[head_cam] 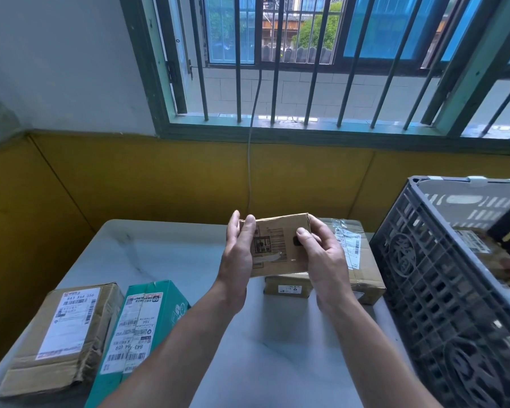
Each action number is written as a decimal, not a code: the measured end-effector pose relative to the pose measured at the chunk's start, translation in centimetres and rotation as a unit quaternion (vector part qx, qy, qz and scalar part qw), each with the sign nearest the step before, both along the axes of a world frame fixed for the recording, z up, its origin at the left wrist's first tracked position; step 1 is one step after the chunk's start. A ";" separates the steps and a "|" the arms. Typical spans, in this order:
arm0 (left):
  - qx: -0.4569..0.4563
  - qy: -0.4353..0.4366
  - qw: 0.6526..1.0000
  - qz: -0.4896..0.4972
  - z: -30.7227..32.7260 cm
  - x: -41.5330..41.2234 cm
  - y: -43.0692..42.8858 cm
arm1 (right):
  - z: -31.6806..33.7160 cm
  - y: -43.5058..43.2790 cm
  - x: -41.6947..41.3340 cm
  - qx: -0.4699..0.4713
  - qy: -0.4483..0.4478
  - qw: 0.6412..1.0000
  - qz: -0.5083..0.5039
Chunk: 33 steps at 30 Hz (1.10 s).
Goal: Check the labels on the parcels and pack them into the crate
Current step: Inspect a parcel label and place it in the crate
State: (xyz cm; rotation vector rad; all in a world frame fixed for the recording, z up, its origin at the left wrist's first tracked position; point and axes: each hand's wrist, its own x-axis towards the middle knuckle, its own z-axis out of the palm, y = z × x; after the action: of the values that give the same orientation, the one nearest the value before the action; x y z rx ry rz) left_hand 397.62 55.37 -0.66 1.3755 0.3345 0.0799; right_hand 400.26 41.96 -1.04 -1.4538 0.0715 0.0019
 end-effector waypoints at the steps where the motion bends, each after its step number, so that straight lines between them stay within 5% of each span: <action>1: -0.003 0.013 1.000 0.005 0.1 0.1 -0.1 | 0.0 0.0 0.0 0.000 0.000 1.000 0.004; 6: -0.023 0.057 0.998 0.012 0.3 -0.1 0.0 | -0.2 0.1 -0.3 -0.008 -0.005 1.000 0.013; 33: -0.041 -0.023 0.996 -0.074 0.5 -0.4 0.1 | 0.1 -0.2 -0.3 -0.006 0.047 0.998 0.035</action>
State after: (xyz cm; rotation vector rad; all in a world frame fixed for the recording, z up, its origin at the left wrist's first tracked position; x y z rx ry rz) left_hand 397.18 55.45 -0.13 1.3108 0.1939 -0.0243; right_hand 400.00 41.78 -0.91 -1.4671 0.0977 0.1286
